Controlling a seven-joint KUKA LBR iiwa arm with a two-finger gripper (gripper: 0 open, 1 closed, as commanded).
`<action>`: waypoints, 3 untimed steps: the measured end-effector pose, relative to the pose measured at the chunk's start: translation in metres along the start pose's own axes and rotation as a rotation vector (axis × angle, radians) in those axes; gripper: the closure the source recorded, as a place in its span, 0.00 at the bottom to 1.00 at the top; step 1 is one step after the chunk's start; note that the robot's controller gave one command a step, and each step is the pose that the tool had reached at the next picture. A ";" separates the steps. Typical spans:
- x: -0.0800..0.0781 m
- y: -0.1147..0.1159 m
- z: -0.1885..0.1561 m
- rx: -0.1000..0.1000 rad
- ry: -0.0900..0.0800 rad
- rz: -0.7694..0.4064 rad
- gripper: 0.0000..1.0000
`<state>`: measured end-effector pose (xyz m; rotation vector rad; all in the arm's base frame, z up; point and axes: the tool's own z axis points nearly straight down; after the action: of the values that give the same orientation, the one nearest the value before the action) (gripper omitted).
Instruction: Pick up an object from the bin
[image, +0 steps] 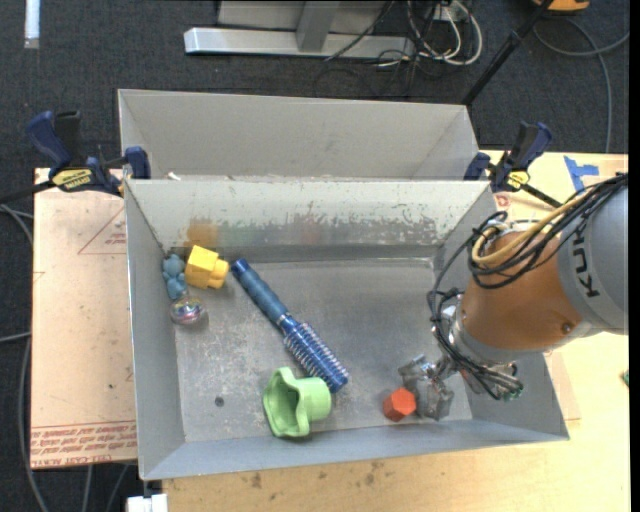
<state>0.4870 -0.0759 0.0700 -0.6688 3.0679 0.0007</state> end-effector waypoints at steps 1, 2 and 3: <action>-0.004 -0.001 -0.002 0.005 -0.013 0.000 0.00; -0.025 0.043 -0.001 0.003 -0.008 -0.361 0.00; -0.023 0.043 -0.001 0.001 -0.002 -0.362 1.00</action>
Offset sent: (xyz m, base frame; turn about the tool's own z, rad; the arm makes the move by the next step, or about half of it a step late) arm 0.0000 0.0000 0.0000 0.0000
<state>0.4898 -0.0270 0.0706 -1.2090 2.8952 -0.0004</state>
